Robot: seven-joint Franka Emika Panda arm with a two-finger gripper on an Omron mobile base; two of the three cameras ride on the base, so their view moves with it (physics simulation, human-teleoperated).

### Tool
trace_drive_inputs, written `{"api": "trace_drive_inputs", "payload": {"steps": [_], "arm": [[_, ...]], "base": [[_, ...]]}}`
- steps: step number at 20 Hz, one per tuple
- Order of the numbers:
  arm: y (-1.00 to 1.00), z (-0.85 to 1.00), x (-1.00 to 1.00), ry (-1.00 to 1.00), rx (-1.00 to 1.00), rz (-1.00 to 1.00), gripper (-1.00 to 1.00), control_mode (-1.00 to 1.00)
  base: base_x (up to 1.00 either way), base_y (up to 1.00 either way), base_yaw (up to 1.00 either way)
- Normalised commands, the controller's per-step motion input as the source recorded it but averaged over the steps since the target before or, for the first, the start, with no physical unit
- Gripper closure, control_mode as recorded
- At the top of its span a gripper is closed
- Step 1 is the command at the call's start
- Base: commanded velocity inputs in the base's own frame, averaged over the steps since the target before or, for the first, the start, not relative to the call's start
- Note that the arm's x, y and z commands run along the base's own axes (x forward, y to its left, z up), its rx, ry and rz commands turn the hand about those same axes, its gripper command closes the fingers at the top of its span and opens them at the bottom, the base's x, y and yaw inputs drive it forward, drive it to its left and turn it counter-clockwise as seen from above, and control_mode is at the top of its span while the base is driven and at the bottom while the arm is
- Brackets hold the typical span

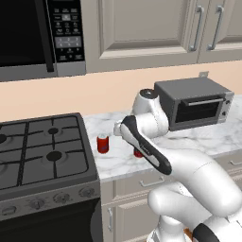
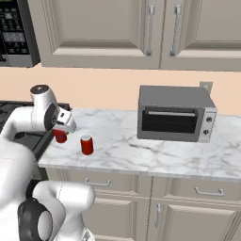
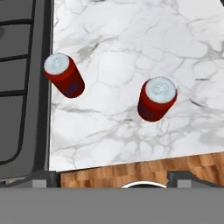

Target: Four empty soda cans are scattered around the kitchen. Gather all the cans and cluster them next to the stove for recycling.

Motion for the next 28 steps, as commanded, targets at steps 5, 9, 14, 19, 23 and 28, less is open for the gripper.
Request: {"api": "trace_drive_inputs", "payload": {"steps": [5, 9, 14, 19, 23, 28], "arm": [[-0.64, 0.03, 0.36, 0.00, 0.02, 0.06, -1.00, -1.00], [-0.56, 0.00, 0.46, 0.06, 0.01, 0.07, -1.00, -1.00], [-0.02, 0.00, 0.47, 0.12, 0.00, 0.00, -1.00, -1.00], [0.00, -0.19, 0.29, 0.07, 0.00, 0.00, -1.00, -1.00], [0.00, -0.38, 0.22, 0.00, 0.00, 0.00, -1.00, -1.00], [0.00, -0.50, -0.03, 0.00, 0.00, 0.00, -1.00, -1.00]], "base": [[0.00, 0.00, 0.00], [0.00, 0.00, 0.00], [0.00, 0.00, 0.00], [0.00, 0.00, 0.00], [0.00, 0.00, 0.00], [0.00, 0.00, 0.00]]}}
